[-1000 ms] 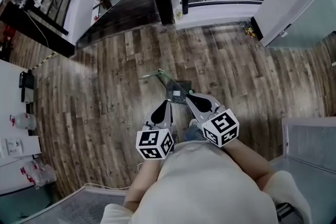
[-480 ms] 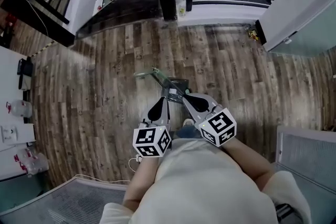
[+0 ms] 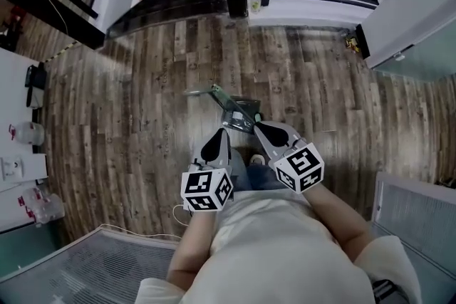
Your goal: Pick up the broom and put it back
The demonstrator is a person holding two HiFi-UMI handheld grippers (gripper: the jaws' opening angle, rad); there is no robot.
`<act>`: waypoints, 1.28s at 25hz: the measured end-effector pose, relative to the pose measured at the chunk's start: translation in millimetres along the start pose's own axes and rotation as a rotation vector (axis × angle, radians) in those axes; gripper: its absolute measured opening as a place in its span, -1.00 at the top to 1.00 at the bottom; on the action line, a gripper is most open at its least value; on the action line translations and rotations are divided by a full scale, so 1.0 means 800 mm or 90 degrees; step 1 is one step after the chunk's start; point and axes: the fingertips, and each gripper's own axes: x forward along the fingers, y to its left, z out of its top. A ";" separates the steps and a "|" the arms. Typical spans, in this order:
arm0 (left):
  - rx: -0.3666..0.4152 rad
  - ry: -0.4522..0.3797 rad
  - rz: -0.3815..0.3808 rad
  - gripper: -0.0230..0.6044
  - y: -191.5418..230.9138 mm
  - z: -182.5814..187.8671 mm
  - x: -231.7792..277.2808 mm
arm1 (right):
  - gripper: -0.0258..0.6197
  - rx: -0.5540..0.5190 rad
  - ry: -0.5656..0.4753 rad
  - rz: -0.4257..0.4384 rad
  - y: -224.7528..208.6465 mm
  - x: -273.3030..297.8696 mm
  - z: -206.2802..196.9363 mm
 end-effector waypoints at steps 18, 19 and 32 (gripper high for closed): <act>0.031 0.027 -0.008 0.91 0.062 -0.004 0.077 | 0.90 0.008 0.027 -0.032 -0.057 0.082 -0.025; 0.032 0.028 -0.007 0.91 0.066 -0.004 0.081 | 0.89 0.004 0.033 -0.030 -0.058 0.088 -0.028; 0.024 0.071 -0.011 0.91 0.111 -0.032 0.108 | 0.75 -0.011 0.091 -0.025 -0.068 0.157 -0.070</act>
